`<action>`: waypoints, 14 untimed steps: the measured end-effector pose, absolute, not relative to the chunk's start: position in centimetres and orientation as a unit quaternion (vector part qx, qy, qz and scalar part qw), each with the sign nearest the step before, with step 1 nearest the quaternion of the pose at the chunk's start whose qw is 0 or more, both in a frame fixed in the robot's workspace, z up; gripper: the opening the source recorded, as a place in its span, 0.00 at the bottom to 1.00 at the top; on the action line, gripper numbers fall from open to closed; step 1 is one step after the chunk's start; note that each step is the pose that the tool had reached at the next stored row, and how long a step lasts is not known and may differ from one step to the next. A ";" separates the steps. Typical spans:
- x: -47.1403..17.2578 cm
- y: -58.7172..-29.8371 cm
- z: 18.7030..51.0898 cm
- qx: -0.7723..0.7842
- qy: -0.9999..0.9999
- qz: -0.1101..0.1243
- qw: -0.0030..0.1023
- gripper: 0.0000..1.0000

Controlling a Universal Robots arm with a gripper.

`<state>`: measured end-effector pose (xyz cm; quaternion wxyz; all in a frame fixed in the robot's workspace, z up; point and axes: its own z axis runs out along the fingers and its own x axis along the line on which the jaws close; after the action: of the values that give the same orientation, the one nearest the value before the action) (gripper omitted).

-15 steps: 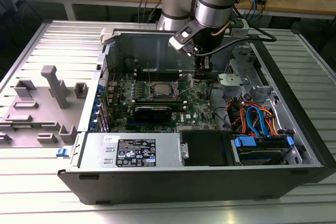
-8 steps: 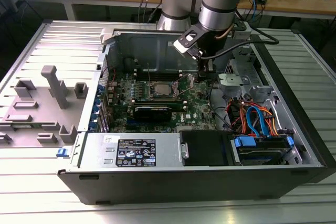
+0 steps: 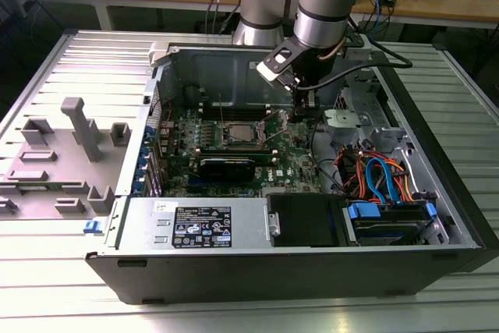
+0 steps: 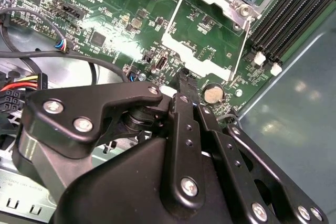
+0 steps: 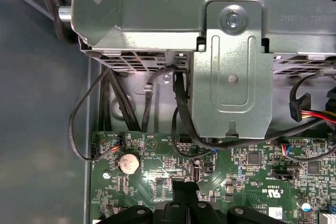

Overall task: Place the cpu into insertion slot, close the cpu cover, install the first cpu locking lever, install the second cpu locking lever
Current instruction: 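Close the cpu cover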

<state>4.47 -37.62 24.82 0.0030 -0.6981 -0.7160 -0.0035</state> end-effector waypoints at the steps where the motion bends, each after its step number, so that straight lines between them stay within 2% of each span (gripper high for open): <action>1: 4.5 -37.6 24.8 -0.698 -0.716 -0.004 0.003 0.11; 14: 3.9 -37.6 24.8 -0.698 -0.716 -0.004 0.003 0.11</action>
<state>3.93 -37.62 24.79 0.0034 -0.6978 -0.7163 -0.0039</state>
